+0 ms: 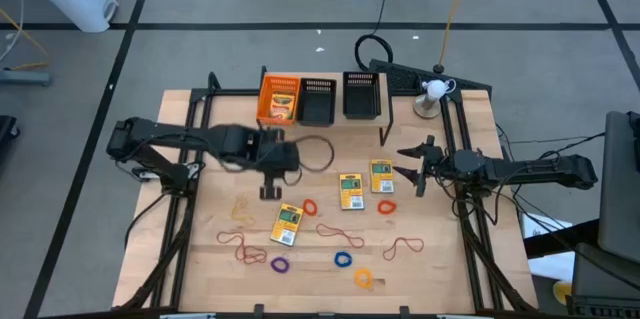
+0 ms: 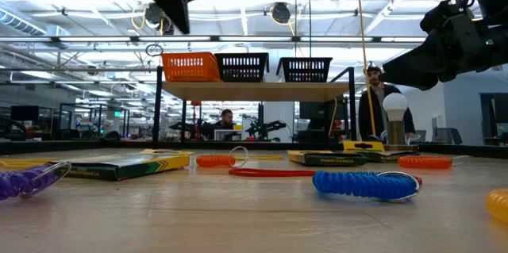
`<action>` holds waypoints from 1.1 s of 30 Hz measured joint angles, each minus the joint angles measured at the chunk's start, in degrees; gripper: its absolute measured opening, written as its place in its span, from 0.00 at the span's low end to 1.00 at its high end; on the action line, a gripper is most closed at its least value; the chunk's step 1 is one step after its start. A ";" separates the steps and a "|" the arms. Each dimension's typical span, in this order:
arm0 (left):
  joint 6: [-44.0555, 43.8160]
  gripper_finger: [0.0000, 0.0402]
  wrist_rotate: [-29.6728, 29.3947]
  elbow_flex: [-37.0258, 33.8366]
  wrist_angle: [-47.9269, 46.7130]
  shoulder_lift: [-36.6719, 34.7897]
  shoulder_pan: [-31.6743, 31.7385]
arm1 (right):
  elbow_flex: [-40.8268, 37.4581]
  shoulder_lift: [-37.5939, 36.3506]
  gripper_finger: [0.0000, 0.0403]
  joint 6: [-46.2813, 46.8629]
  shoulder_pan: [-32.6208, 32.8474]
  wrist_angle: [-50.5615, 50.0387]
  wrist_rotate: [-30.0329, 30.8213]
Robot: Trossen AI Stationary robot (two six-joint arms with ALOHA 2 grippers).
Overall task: Pick & Place Office Desk Supplies
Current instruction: Put the yellow pack of crayons into the orange bin on the shelf
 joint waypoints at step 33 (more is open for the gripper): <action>1.92 0.72 13.74 -20.05 22.05 0.16 5.38 | -0.01 -0.02 0.63 2.05 0.04 4.16 -2.75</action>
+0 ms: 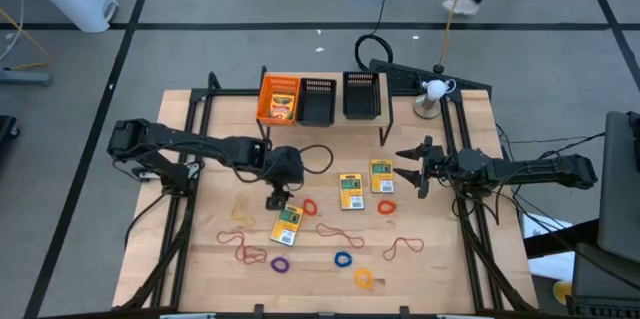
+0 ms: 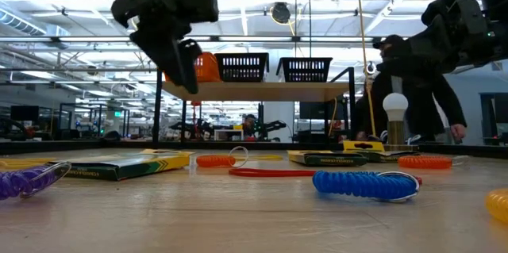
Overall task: Pick & Place Office Desk Supplies
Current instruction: Put the yellow pack of crayons into the orange bin on the shelf
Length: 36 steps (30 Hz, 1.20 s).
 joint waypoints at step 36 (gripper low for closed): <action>-8.05 0.69 7.39 -12.29 13.32 0.01 -1.73 | -0.01 0.02 0.63 -1.45 0.00 -0.03 0.02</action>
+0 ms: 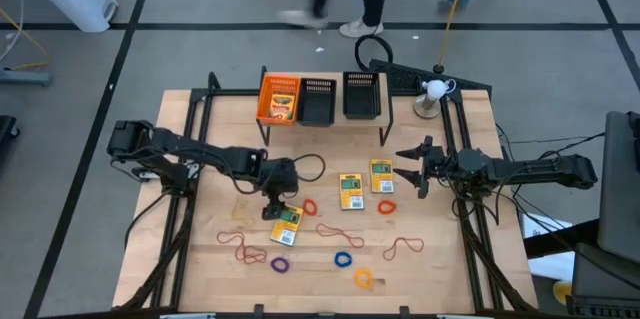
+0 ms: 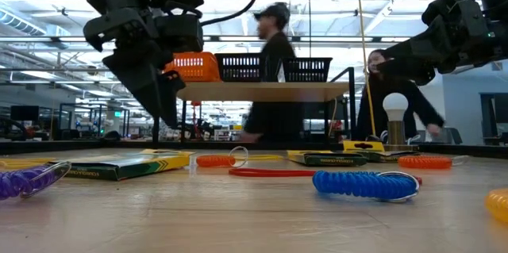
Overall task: Pick & Place Office Desk Supplies
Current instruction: Put the yellow pack of crayons into the orange bin on the shelf
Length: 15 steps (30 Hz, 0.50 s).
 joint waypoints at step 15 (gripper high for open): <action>-1.74 0.69 1.00 -0.98 4.18 5.12 -1.89 | 0.01 0.12 0.63 0.02 0.00 -0.02 0.02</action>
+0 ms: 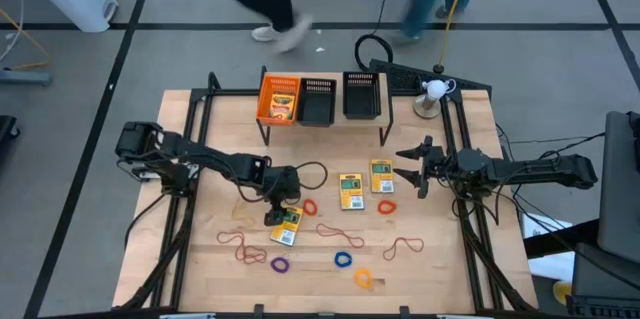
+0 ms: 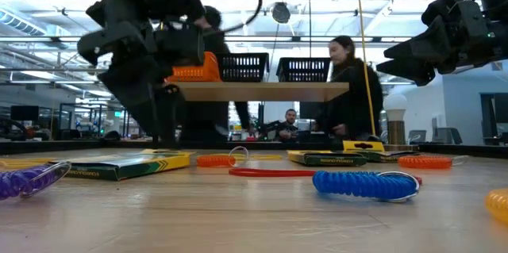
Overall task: Pick & Place Office Desk Supplies
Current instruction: Put the yellow pack of crayons into the orange bin on the shelf
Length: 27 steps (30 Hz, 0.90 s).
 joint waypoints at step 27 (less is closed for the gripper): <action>0.64 0.03 3.03 0.11 2.40 3.23 0.24 | 0.01 0.75 0.63 0.00 0.02 -0.41 0.26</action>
